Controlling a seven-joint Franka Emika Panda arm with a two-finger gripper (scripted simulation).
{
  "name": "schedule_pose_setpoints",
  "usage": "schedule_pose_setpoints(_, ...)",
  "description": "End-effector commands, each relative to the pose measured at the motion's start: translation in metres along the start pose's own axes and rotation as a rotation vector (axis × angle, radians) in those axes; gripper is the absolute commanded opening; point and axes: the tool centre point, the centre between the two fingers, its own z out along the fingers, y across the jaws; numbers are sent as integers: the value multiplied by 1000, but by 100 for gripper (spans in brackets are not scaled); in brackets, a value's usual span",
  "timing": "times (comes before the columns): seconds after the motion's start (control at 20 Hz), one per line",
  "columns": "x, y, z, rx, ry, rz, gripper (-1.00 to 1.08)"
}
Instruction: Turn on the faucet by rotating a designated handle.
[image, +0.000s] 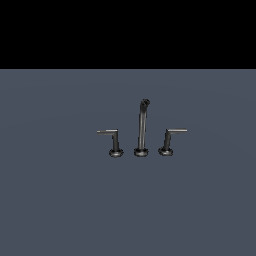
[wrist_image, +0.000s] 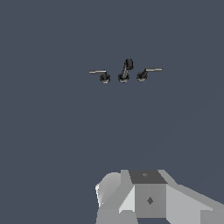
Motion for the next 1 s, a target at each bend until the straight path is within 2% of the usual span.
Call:
schedule_pose_setpoints(0.0,0,0,0,0,0,0,-100)
schedule_pose_setpoints(0.5,4,-9,14,-1,-1,55,-100)
schedule_pose_setpoints(0.95,18,-33,52,-3,-2,200,-100)
